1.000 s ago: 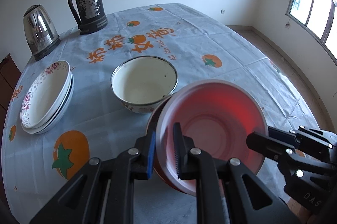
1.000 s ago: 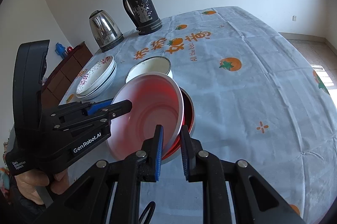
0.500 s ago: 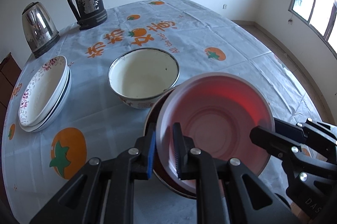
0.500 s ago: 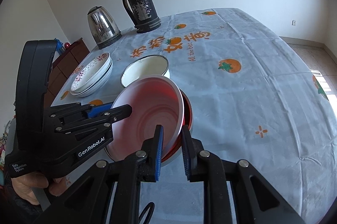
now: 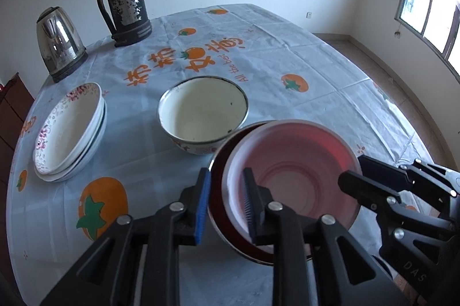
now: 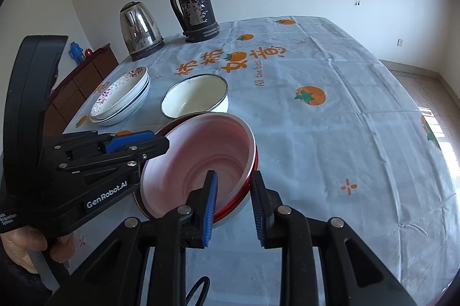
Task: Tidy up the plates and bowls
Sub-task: 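Open the left gripper to release the pink plastic bowl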
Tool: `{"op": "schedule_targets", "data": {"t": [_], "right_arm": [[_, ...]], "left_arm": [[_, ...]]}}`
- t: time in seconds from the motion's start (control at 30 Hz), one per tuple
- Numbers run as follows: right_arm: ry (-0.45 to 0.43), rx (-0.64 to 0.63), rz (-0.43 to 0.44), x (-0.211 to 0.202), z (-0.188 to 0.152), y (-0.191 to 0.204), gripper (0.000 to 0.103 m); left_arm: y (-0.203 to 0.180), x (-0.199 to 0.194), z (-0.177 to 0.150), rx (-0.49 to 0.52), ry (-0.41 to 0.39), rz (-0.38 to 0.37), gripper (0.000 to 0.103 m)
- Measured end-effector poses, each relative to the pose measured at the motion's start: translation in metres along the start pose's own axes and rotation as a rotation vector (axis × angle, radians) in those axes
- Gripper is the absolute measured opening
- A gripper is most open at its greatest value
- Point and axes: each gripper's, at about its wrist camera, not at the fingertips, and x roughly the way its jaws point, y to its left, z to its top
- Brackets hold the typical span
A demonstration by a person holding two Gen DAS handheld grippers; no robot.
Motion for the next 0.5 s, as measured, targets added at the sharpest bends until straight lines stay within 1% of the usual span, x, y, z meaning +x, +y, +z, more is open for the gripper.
{"op": "schedule_targets", "data": {"t": [0.03, 0.07, 0.1, 0.2, 0.23, 0.3, 0.33, 0.4, 0.47, 0.5], "right_arm": [[-0.009, 0.004, -0.003, -0.001, 0.000, -0.001, 0.026], [-0.016, 0.009, -0.002, -0.003, 0.001, -0.003, 0.026], [-0.019, 0.013, 0.003, -0.003, 0.001, -0.004, 0.026], [-0.034, 0.040, 0.011, -0.005, -0.001, -0.010, 0.026], [-0.049, 0.052, 0.009, -0.006, -0.002, -0.012, 0.026], [-0.104, 0.070, -0.005, -0.012, -0.003, -0.016, 0.026], [-0.131, 0.073, -0.018, -0.015, -0.003, -0.018, 0.026], [-0.169, 0.068, -0.072, -0.019, -0.003, -0.020, 0.026], [-0.185, 0.048, -0.133, -0.019, -0.002, -0.019, 0.026], [-0.187, 0.035, -0.148, -0.017, -0.002, -0.018, 0.026]], "left_arm": [[0.002, -0.004, 0.001, 0.000, -0.026, 0.027, 0.044], [0.004, -0.008, 0.001, -0.001, -0.054, 0.050, 0.053], [0.007, -0.010, 0.001, -0.007, -0.073, 0.057, 0.057], [0.021, -0.012, 0.001, -0.055, -0.087, 0.030, 0.060], [0.026, -0.012, -0.001, -0.076, -0.090, 0.027, 0.060], [0.033, -0.011, -0.004, -0.108, -0.103, 0.044, 0.061], [0.037, -0.010, -0.006, -0.122, -0.110, 0.062, 0.061], [0.043, -0.007, -0.008, -0.145, -0.116, 0.089, 0.063], [0.049, -0.003, -0.009, -0.160, -0.107, 0.091, 0.063], [0.051, -0.001, -0.010, -0.166, -0.104, 0.090, 0.063]]}}
